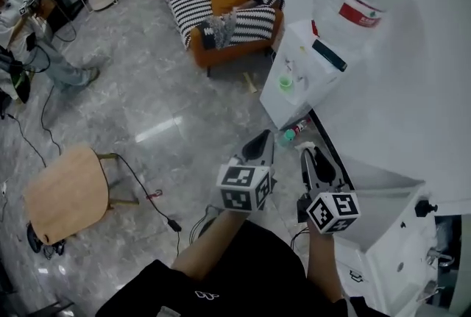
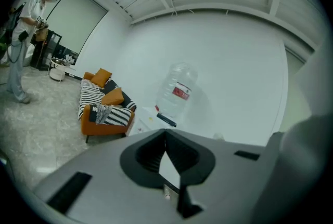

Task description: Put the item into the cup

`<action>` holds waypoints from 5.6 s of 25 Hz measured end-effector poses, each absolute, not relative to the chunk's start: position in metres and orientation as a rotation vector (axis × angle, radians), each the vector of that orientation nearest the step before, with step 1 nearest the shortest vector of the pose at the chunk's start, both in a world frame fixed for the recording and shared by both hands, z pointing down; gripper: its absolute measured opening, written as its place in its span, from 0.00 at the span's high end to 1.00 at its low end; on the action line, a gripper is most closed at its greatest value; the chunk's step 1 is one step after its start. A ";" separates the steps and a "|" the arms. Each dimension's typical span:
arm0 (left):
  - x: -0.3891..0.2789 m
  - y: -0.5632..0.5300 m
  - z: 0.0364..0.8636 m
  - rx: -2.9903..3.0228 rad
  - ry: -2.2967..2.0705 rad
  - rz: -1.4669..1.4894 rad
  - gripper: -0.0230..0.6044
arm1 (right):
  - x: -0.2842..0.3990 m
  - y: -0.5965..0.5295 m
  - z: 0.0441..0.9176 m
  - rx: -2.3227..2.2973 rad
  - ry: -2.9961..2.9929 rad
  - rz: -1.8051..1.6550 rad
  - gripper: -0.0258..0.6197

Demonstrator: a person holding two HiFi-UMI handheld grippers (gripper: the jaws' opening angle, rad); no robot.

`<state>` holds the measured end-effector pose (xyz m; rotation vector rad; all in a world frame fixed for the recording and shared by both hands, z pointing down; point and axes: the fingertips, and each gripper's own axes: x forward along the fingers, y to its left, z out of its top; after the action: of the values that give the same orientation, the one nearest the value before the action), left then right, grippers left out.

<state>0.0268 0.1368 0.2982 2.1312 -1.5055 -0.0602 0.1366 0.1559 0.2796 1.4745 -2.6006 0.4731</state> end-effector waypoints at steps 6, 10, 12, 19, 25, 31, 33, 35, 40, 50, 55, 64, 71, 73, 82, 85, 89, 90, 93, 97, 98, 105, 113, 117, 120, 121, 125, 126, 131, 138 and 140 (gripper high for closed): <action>-0.008 0.086 0.301 2.104 -1.518 0.003 0.94 | 0.111 0.093 0.280 1.498 -2.619 0.527 0.80; -0.021 0.048 0.294 2.141 -1.502 0.042 0.94 | 0.095 0.058 0.277 1.529 -2.624 0.556 0.80; -0.024 0.026 0.288 2.172 -1.490 0.039 0.94 | 0.090 0.039 0.274 1.544 -2.626 0.547 0.80; -0.048 -0.035 0.259 2.272 -1.449 -0.040 0.94 | 0.059 -0.030 0.256 1.547 -2.636 0.446 0.80; -0.083 -0.066 0.259 2.230 -1.482 -0.085 0.94 | 0.013 -0.053 0.250 1.453 -2.695 0.390 0.80; -0.071 -0.078 0.263 2.272 -1.415 -0.054 0.94 | 0.023 -0.064 0.260 1.517 -2.644 0.433 0.80; -0.067 -0.082 0.262 2.287 -1.400 -0.053 0.94 | 0.024 -0.069 0.256 1.526 -2.646 0.410 0.80; -0.063 -0.085 0.261 2.300 -1.385 -0.053 0.94 | 0.027 -0.073 0.255 1.538 -2.640 0.401 0.80; -0.050 -0.085 0.266 2.329 -1.315 -0.021 0.94 | 0.028 -0.077 0.258 1.557 -2.626 0.398 0.80; -0.039 -0.078 0.272 2.337 -1.246 -0.026 0.94 | 0.035 -0.068 0.264 1.579 -2.567 0.367 0.80; -0.031 -0.069 0.283 2.320 -1.213 -0.014 0.94 | 0.042 -0.059 0.271 1.593 -2.509 0.332 0.80; -0.025 -0.056 0.322 2.198 -1.153 0.035 0.94 | 0.056 -0.050 0.301 1.599 -2.409 0.381 0.80; -0.020 -0.059 0.369 2.155 -1.175 0.197 0.94 | 0.071 -0.054 0.346 1.603 -2.331 0.489 0.80; -0.016 -0.060 0.381 2.157 -1.168 0.230 0.94 | 0.072 -0.057 0.357 1.600 -2.317 0.505 0.80; 0.015 -0.074 0.428 2.155 -1.086 0.297 0.94 | 0.096 -0.072 0.393 1.603 -2.227 0.539 0.80; 0.015 -0.078 0.447 2.147 -1.084 0.353 0.94 | 0.095 -0.081 0.404 1.587 -2.222 0.549 0.80; 0.013 -0.090 0.469 2.132 -1.119 0.372 0.94 | 0.094 -0.103 0.428 1.568 -2.232 0.563 0.80; 0.013 -0.093 0.474 2.134 -1.123 0.389 0.94 | 0.093 -0.109 0.436 1.570 -2.233 0.573 0.80; 0.012 -0.105 0.490 2.148 -1.127 0.435 0.94 | 0.090 -0.127 0.462 1.589 -2.237 0.620 0.80; 0.009 -0.116 0.515 2.140 -1.121 0.467 0.94 | 0.087 -0.143 0.494 1.599 -2.233 0.676 0.80; 0.007 -0.119 0.523 2.133 -1.121 0.472 0.94 | 0.087 -0.148 0.503 1.600 -2.232 0.691 0.80; 0.000 -0.141 0.576 2.092 -1.141 0.517 0.94 | 0.098 -0.171 0.549 1.618 -2.209 0.710 0.80; 0.013 -0.165 0.611 2.103 -1.105 0.547 0.94 | 0.109 -0.199 0.595 1.696 -2.159 0.738 0.80; 0.014 -0.185 0.630 2.096 -1.117 0.553 0.94 | 0.113 -0.218 0.612 1.727 -2.153 0.719 0.80; 0.016 -0.198 0.644 2.101 -1.112 0.570 0.94 | 0.117 -0.232 0.622 1.748 -2.147 0.691 0.80; 0.016 -0.201 0.648 2.098 -1.109 0.578 0.94 | 0.118 -0.235 0.626 1.752 -2.142 0.681 0.80; 0.017 -0.206 0.666 2.052 -1.112 0.598 0.94 | 0.122 -0.246 0.643 1.762 -2.142 0.699 0.80; 0.018 -0.209 0.669 2.038 -1.116 0.587 0.94 | 0.123 -0.249 0.646 1.768 -2.142 0.702 0.80; 0.023 -0.208 0.688 1.999 -1.107 0.589 0.94 | 0.122 -0.257 0.664 1.789 -2.128 0.697 0.80; 0.018 -0.206 0.703 1.978 -1.084 0.629 0.94 | 0.120 -0.276 0.683 1.824 -2.108 0.674 0.80; 0.017 -0.208 0.705 1.977 -1.082 0.636 0.94 | 0.121 -0.281 0.687 1.826 -2.104 0.661 0.80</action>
<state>0.0168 -0.2081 0.7049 1.9769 -1.0822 0.6364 0.1211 -0.2813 0.6870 1.8255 -2.1039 0.6613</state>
